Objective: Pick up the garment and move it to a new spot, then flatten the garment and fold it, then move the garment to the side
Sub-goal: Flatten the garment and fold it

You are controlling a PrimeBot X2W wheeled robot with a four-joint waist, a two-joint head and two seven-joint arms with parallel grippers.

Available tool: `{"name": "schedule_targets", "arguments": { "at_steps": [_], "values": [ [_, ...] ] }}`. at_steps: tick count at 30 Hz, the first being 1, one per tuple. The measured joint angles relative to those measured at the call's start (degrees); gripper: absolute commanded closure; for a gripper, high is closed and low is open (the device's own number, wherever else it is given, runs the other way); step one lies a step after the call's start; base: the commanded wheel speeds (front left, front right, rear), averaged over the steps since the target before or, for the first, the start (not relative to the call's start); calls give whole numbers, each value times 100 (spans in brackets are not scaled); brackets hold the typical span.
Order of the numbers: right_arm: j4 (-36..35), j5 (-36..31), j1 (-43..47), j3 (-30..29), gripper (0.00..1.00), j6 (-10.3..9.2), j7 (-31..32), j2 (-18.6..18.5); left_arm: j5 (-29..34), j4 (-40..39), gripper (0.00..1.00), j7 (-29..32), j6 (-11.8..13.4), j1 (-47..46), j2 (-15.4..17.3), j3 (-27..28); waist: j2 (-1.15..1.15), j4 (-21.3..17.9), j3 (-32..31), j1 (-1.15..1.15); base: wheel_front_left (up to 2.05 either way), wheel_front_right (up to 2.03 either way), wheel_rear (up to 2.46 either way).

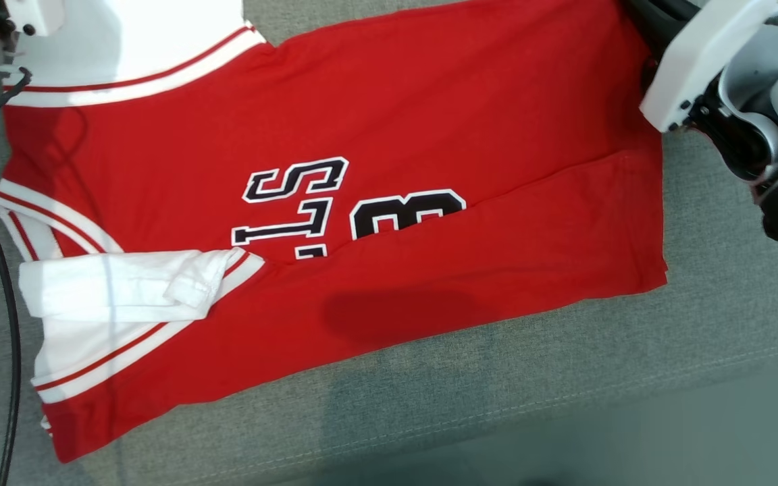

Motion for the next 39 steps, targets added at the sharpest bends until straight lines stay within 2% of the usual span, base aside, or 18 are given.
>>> {"name": "schedule_targets", "arguments": {
  "at_steps": [3,7,14,18,23,29,36,39],
  "values": [
    [-379,15,88,240,100,0,-152,-347,-282,-259,100,-51,0,86,-14,-51,0,77,-108,0,0,0,0],
    [-980,26,326,625,100,0,-313,-888,-486,-745,100,-89,0,249,133,-309,0,195,-231,0,0,0,0],
    [-1930,-40,707,994,100,0,-642,-1833,-1139,-1864,100,-89,0,745,637,-532,0,430,-419,0,0,0,0],
    [-2215,-626,793,1099,100,1,-1040,-2280,-1557,-2562,100,-100,0,1083,962,-534,0,575,-478,0,0,0,0],
    [-1951,-1363,843,966,100,1,-1216,-2396,-1876,-3290,100,-266,0,1355,1250,-425,0,733,-519,0,0,0,0],
    [-1918,-2158,1085,859,100,1,-1469,-2408,-2190,-4019,100,-522,0,1805,1434,-370,0,902,-592,0,0,0,0],
    [-2560,-2807,1957,355,100,1,-1824,-2706,-2302,-5057,100,-1305,19,2958,1847,-154,0,984,-690,0,0,0,0],
    [-2967,-2875,2602,102,100,1,-1898,-2860,-2345,-5573,100,-1700,179,3749,2063,-44,0,1018,-719,0,0,0,0]
  ]
}}
